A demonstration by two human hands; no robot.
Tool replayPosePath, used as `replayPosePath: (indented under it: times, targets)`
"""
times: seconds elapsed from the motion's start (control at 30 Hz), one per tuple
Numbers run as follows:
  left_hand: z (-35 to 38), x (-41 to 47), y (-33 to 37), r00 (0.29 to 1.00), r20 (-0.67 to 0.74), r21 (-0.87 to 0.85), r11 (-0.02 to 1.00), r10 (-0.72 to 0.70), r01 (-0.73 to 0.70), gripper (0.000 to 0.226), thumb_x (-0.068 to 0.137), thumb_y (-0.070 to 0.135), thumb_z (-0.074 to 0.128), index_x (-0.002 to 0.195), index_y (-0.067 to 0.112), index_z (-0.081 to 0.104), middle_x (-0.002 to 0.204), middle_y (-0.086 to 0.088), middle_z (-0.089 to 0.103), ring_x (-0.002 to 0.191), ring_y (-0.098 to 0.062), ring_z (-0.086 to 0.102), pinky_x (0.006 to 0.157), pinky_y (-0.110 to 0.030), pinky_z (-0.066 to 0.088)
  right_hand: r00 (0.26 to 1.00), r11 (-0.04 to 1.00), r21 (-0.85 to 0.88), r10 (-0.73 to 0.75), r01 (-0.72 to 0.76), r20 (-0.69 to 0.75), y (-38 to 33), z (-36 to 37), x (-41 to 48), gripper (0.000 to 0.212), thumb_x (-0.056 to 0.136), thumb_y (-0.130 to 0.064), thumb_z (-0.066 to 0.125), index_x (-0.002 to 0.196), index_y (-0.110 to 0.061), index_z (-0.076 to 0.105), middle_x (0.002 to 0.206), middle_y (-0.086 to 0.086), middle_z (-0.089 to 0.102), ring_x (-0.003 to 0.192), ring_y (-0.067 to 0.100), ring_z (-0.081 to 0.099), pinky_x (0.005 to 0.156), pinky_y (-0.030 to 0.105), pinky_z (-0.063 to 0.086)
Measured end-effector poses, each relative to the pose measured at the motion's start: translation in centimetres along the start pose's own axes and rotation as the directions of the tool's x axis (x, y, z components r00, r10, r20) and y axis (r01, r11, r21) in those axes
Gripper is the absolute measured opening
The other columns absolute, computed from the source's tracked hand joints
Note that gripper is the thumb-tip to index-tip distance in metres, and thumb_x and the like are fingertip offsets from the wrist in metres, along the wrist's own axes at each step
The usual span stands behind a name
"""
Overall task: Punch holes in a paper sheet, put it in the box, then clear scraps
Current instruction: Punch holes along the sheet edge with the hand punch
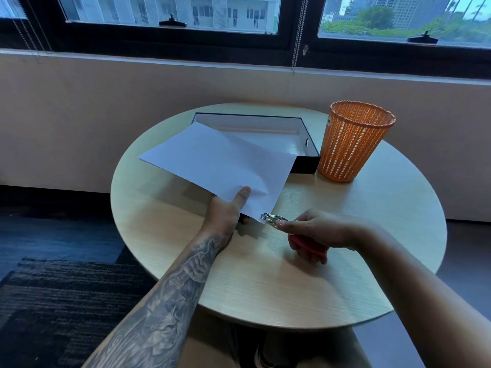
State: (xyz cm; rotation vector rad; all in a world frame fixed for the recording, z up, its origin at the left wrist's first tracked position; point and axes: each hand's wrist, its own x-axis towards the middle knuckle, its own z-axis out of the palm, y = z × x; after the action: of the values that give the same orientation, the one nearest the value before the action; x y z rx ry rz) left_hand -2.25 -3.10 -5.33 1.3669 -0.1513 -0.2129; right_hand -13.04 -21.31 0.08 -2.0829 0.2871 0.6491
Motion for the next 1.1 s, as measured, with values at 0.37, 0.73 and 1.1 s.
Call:
replayPosePath:
  times: [0.37, 0.73, 1.1]
  targets:
    - [0.1, 0.1, -0.6, 0.991, 0.015, 0.134, 0.982, 0.131, -0.132, 0.014, 0.091, 0.019, 0.071, 0.105, 0.015, 0.071, 0.103, 0.005, 0.075, 0.093, -0.003, 0.070, 0.082, -0.019, 0.053, 0.993, 0.971, -0.210, 0.101, -0.111, -0.060, -0.4, 0.0, 1.4, 0.063, 0.092, -0.066, 0.052, 0.071, -0.008, 0.061, 0.061, 0.017, 0.064, 0.053, 0.030, 0.057, 0.048, 0.031, 0.049]
    - [0.4, 0.1, -0.6, 0.986, -0.016, 0.172, 0.972, 0.165, -0.159, 0.007, 0.092, 0.016, 0.070, 0.098, 0.020, 0.068, 0.093, 0.016, 0.070, 0.077, 0.016, 0.064, 0.069, -0.003, 0.046, 0.983, 0.906, -0.388, 0.131, -0.170, -0.125, -1.9, -0.3, 2.0, 0.064, 0.093, -0.067, 0.047, 0.080, -0.007, 0.066, 0.070, 0.022, 0.072, 0.054, 0.029, 0.058, 0.057, 0.035, 0.055]
    - [1.1, -0.2, -0.2, 0.963, -0.173, 0.205, 0.964, 0.208, -0.171, 0.007, 0.092, 0.028, 0.070, 0.095, 0.022, 0.067, 0.098, 0.000, 0.074, 0.093, -0.018, 0.071, 0.086, -0.029, 0.055, 0.979, 0.860, -0.493, 0.037, -0.134, -0.202, -2.8, -0.5, 3.1, 0.064, 0.094, -0.067, 0.045, 0.073, -0.009, 0.064, 0.057, 0.009, 0.065, 0.047, 0.026, 0.056, 0.055, 0.032, 0.052]
